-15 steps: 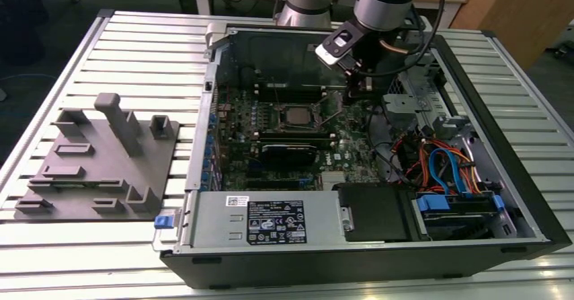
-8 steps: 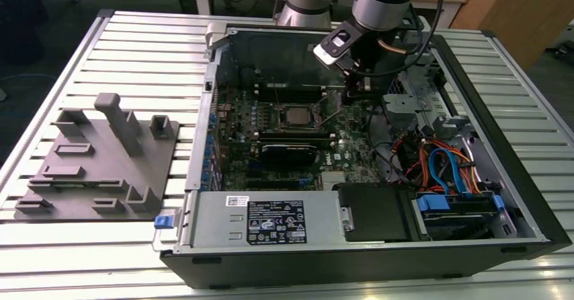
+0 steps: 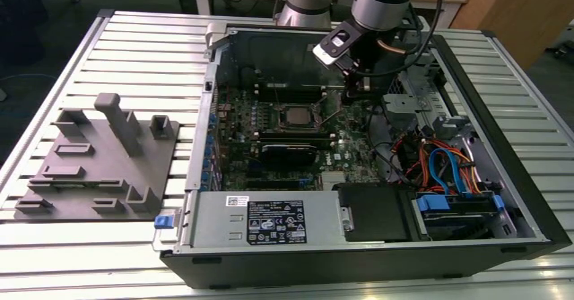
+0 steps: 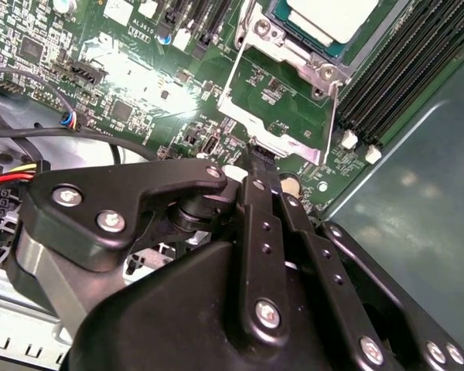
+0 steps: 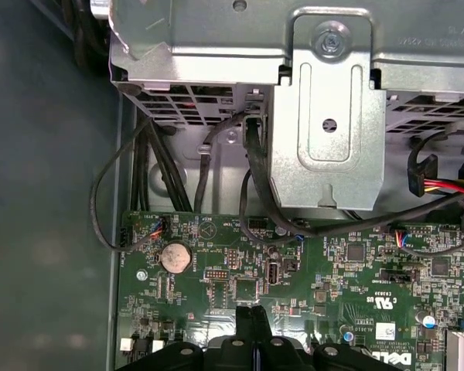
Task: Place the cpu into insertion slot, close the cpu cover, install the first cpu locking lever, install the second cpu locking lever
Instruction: 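Close the cpu cover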
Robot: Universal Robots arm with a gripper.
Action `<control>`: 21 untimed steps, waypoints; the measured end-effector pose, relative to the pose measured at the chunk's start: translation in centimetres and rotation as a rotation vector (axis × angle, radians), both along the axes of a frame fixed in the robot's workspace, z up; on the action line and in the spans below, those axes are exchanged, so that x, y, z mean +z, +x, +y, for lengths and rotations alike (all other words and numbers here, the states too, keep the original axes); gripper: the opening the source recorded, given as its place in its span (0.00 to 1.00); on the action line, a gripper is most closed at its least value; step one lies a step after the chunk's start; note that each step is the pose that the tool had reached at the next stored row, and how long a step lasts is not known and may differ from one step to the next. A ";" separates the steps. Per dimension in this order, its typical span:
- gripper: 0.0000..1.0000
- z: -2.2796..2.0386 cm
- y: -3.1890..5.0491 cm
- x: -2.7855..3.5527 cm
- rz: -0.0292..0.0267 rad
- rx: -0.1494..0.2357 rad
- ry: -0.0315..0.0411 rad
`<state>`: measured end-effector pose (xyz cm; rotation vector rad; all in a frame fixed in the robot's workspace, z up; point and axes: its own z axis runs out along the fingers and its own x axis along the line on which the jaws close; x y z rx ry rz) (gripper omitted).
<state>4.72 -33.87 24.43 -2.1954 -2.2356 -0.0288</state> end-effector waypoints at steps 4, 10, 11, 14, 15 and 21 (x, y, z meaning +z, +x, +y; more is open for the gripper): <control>0.10 0.00 -0.07 0.00 0.0000 0.000 0.0001; 0.10 0.00 -0.38 0.00 0.0000 0.000 0.0000; 0.10 0.00 -0.41 0.00 0.0000 0.000 0.0000; 0.10 0.00 -0.49 0.00 0.0000 0.000 0.0000; 0.10 0.00 -0.51 0.00 0.0000 0.000 0.0000; 0.10 0.00 -0.66 0.00 0.0001 0.000 0.0000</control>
